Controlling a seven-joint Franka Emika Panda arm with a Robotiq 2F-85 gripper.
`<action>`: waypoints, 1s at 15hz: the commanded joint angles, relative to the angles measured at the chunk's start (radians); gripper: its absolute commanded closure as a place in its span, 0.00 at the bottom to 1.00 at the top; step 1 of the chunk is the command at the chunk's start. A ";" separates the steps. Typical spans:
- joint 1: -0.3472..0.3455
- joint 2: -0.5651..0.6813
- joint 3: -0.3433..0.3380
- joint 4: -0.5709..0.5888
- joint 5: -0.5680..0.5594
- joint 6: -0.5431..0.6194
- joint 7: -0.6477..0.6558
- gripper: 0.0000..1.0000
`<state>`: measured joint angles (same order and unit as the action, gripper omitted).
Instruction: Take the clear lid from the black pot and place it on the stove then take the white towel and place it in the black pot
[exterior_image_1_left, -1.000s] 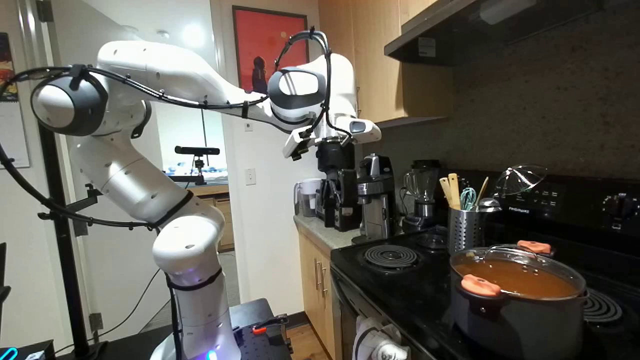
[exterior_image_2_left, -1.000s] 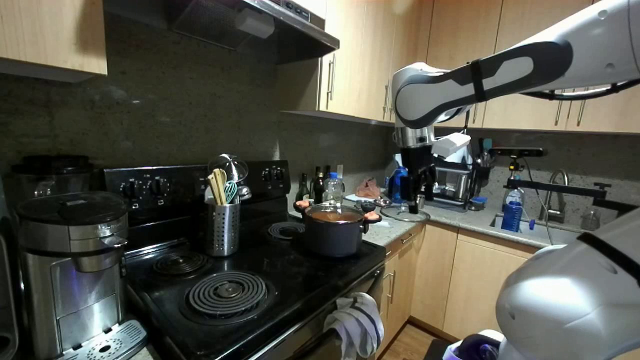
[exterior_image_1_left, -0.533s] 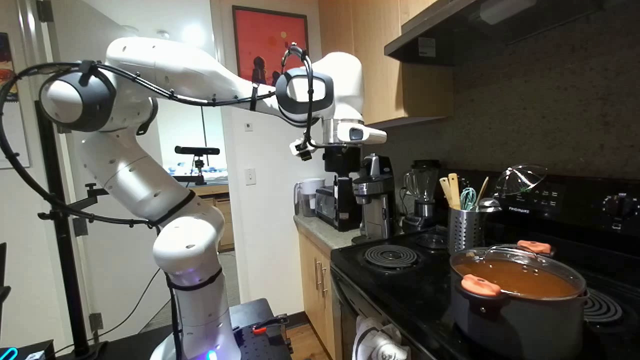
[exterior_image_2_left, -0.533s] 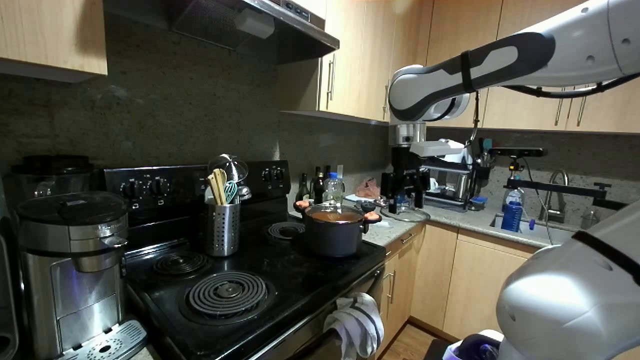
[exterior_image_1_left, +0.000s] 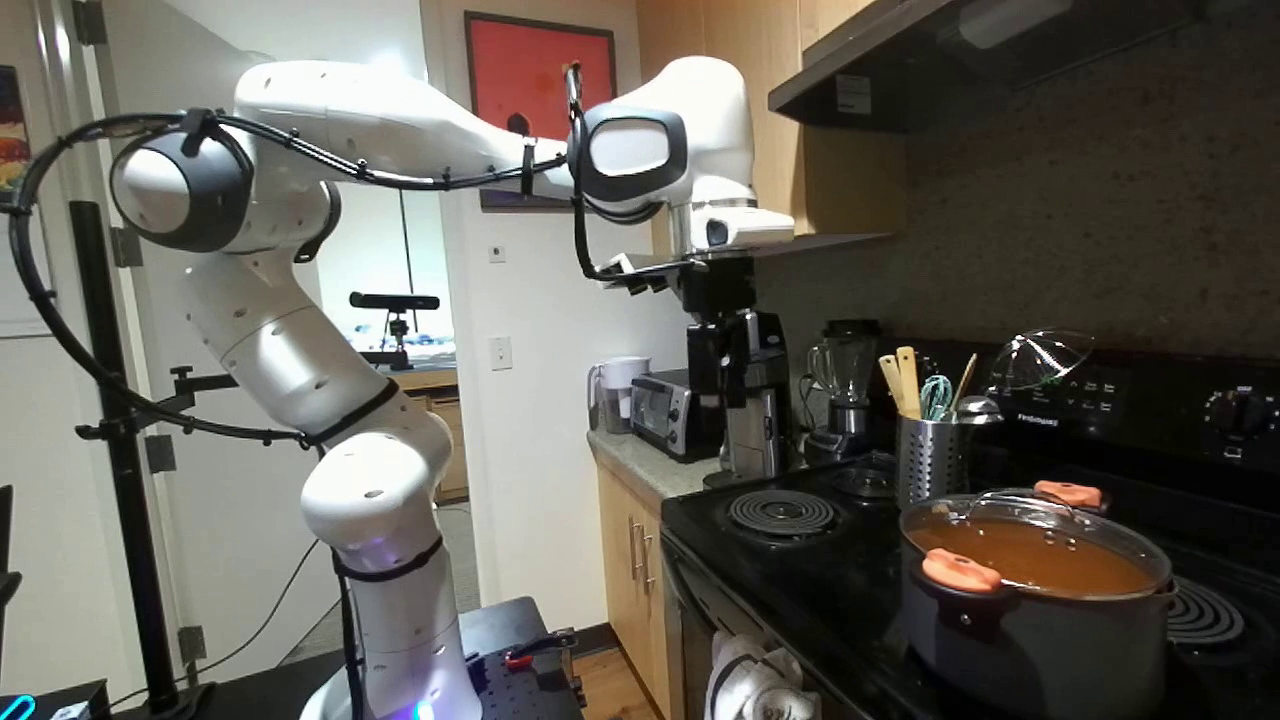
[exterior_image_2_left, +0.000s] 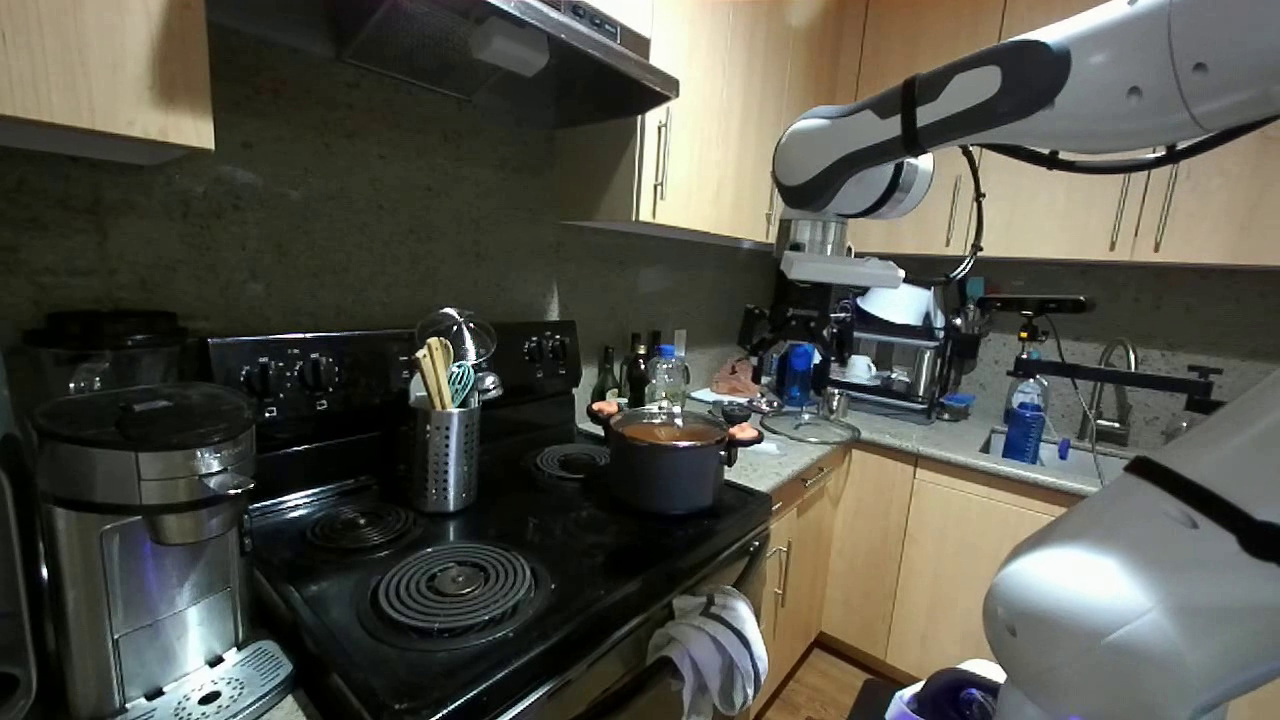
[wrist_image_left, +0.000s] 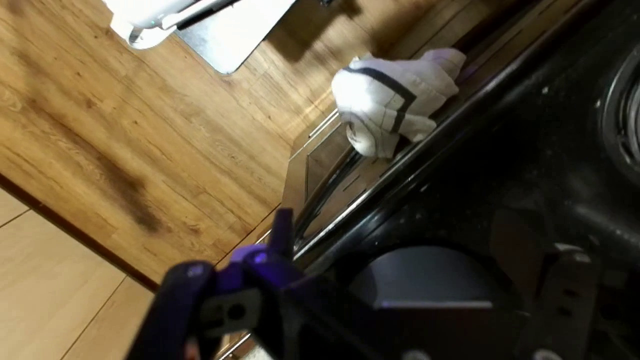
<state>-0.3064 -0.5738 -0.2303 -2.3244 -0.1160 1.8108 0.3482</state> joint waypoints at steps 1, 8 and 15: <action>-0.028 0.056 0.007 0.068 0.025 0.029 0.029 0.00; -0.043 0.083 0.021 0.070 0.022 0.069 0.095 0.00; -0.032 0.312 0.016 0.263 0.022 0.143 0.175 0.00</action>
<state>-0.3325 -0.3904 -0.2201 -2.1786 -0.1003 1.9754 0.5365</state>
